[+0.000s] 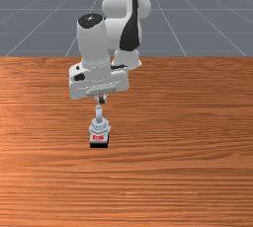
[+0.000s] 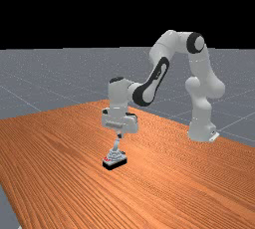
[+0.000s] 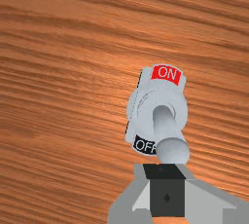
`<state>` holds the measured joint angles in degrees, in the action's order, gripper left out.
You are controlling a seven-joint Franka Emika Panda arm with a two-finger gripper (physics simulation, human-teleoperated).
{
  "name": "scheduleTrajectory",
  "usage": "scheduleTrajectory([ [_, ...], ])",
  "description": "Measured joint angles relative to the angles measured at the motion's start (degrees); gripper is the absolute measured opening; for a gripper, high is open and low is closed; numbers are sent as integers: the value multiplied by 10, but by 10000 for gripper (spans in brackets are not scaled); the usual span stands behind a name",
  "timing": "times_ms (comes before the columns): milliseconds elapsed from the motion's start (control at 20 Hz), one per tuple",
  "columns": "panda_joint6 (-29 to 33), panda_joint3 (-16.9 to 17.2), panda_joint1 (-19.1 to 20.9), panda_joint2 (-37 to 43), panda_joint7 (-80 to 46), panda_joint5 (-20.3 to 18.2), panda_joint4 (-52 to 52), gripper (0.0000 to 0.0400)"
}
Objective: Turn on the trigger
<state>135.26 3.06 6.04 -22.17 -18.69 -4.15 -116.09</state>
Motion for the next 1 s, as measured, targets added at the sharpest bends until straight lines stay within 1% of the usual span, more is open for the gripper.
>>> scheduleTrajectory([
  [50, 7, 0, 0, 0, 1, -1, -3, 0],
  [100, 39, -1, 1, 7, 1, -7, -21, 0],
  [150, 38, -1, 1, 4, -2, -7, -18, 0],
  [250, 74, -7, 5, 7, 14, -16, -30, 0],
  [300, 39, -3, 3, 1, 10, -7, -13, 0],
  [350, 17, -1, 1, -1, 2, -3, -6, 0],
  [500, -2, 1, 0, 9, -1, 2, -18, 0],
  [550, 20, 1, 1, 18, 3, -1, -35, 0],
  [600, 40, -8, 10, 21, 24, -23, -46, 0],
  [650, 36, -18, 21, 15, 46, -46, -41, 0],
  [700, 42, -20, 24, 10, 50, -50, -41, 0],
  [750, 51, -16, 23, 8, 44, -44, -42, 0],
  [800, 56, -17, 24, 3, 45, -45, -43, 0],
  [850, 79, -8, 13, 5, 25, -25, -50, 0],
  [900, 62, 5, -1, -2, -4, 3, -35, 0],
  [1000, 45, 0, 8, -15, 6, -10, -4, 0],
])
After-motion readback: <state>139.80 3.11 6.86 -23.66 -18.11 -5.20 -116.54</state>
